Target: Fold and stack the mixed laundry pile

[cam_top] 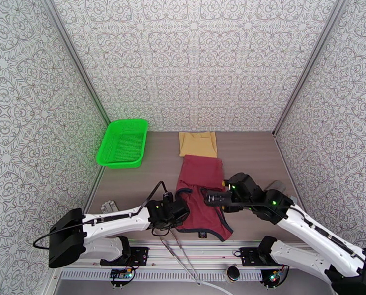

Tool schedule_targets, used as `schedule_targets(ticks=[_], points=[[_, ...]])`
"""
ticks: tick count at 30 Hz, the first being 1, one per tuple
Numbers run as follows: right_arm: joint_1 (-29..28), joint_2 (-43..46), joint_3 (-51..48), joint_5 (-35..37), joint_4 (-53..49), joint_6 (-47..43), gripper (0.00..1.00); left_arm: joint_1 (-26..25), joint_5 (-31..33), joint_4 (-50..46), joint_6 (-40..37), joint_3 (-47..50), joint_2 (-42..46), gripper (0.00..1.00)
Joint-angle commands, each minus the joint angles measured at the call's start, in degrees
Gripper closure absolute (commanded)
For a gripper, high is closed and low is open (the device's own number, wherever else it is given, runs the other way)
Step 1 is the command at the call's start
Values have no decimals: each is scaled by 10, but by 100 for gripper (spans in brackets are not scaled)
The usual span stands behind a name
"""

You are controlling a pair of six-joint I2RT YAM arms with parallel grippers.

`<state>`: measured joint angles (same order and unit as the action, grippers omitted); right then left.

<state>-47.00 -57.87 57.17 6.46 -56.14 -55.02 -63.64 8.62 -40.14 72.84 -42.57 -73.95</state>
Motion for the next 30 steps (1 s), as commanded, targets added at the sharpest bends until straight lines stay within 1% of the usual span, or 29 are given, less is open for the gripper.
schedule_targets(ticks=[1, 5, 8, 13, 19, 22, 27, 30], points=[[2, -40, -19, -24, -107, -113, 27, 10, -17, 39, -32, 14, 20, 100], [3, -50, -66, -54, -70, -140, 35, 28, -28, 52, -42, 31, 37, 100], [0, -58, -88, -88, -66, -148, 35, 38, -31, 53, -45, 39, 49, 100], [-43, -58, -150, -93, -30, -159, 34, 51, -37, 59, -52, 47, 66, 100], [-92, -59, -161, -74, -46, -167, 34, 56, -43, 66, -56, 49, 66, 100], [-106, -53, -165, -70, -52, -167, 35, 56, -46, 74, -55, 53, 63, 100], [-127, -53, -197, -82, -37, -162, 40, 60, -49, 78, -53, 55, 61, 100], [-137, -53, -215, -86, -21, -156, 41, 60, -51, 76, -54, 54, 61, 100]])
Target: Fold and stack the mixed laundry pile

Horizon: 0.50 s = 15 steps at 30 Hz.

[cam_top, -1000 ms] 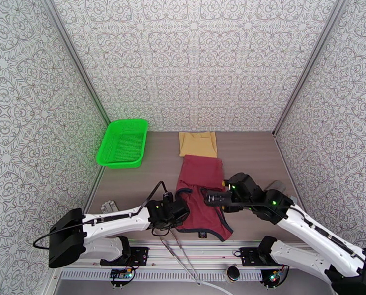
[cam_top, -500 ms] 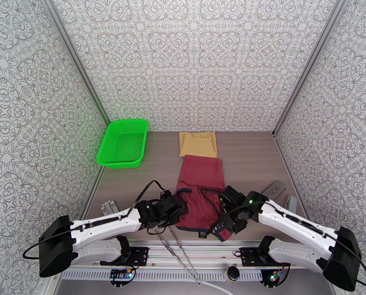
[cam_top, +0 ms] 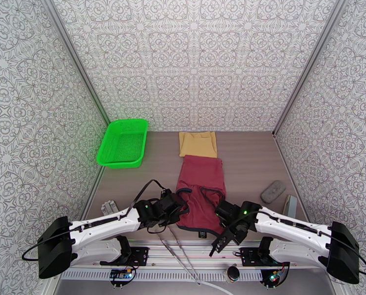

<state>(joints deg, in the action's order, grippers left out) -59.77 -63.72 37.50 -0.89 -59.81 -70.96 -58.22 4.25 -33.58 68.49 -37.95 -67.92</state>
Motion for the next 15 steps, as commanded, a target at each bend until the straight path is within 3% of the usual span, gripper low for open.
schedule_targets(ticks=[1, 9, 15], points=[[-10, 5, -24, -11, 23, 5, 42, 7, -7, 11, -12, 8, 2, 100], [-11, -11, -50, -7, 91, 22, 44, 8, -11, 11, -19, 7, 4, 100], [-11, -36, -54, -4, 112, 38, 52, 12, -17, 17, -29, 7, 6, 100]])
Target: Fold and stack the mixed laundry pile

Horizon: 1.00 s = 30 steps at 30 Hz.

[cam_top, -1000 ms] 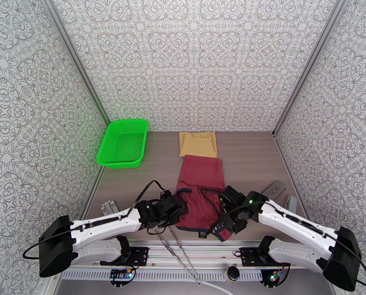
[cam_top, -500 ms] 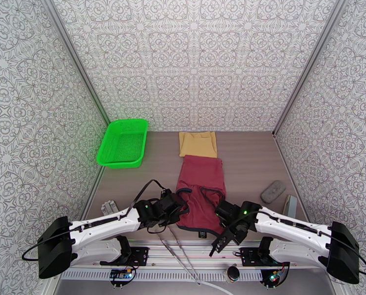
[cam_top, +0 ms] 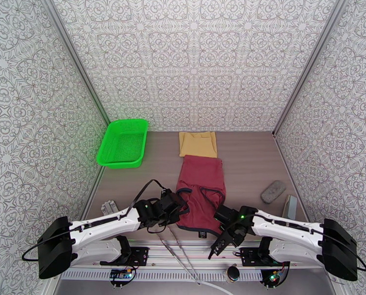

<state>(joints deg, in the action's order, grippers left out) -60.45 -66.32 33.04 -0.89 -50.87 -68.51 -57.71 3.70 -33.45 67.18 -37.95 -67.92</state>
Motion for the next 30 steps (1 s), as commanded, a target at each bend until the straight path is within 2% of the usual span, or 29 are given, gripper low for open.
schedule_targets(ticks=[1, 10, 11, 12, 21, 30], points=[[-5, -14, -12, -4, 28, 17, 54, 8, -12, 16, -17, 7, 6, 100], [-5, -7, -41, 12, 65, 45, 76, 11, -22, 20, -26, 13, 9, 100], [-5, -6, -40, 15, 66, 51, 81, 10, -22, 22, -25, 15, 11, 100], [-5, -6, -38, 19, 66, 58, 100, 11, -22, 22, -25, 18, 14, 100], [-5, 6, -3, 37, 52, 111, 100, 1, -14, 22, -15, 26, 38, 100], [12, -6, 62, 59, 31, 102, 100, 17, 0, -34, -43, -45, 30, 100]])
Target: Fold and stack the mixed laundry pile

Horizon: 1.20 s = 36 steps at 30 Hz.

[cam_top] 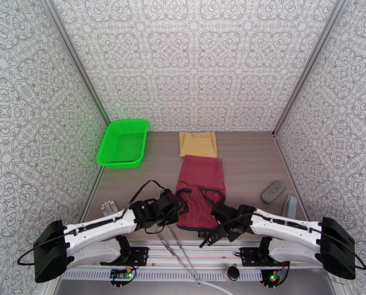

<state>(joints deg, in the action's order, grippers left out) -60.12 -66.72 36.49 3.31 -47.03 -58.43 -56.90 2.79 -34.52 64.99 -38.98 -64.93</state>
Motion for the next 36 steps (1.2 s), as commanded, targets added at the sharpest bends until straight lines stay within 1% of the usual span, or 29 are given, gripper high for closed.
schedule_targets(ticks=[1, 6, 9, 14, 17, 23, 27, 31, 36], points=[[14, -1, 36, 18, -8, -2, 100, 12, 8, -32, -24, -45, 0, 100], [53, 11, 88, 22, -4, -21, 100, 32, 8, -69, -47, -98, 4, 100], [87, 10, 122, 20, 11, -37, 100, 59, -5, -82, -69, -132, -3, 100], [153, -19, 177, 25, 54, -56, 100, 122, -28, -106, -117, -197, -37, 100], [184, -52, 208, 33, 91, -60, 100, 165, -46, -117, -153, -247, -73, 100], [239, -146, 264, 50, 175, -60, 100, 251, -101, -114, -208, -346, -173, 100], [270, -218, 309, 59, 212, -51, 100, 296, -157, -97, -227, -409, -265, 100], [296, -294, 358, 87, 232, -50, 100, 311, -201, -97, -237, -476, -361, 100], [322, -353, 403, 110, 259, -52, 100, 314, -222, -100, -241, -549, -446, 100]])
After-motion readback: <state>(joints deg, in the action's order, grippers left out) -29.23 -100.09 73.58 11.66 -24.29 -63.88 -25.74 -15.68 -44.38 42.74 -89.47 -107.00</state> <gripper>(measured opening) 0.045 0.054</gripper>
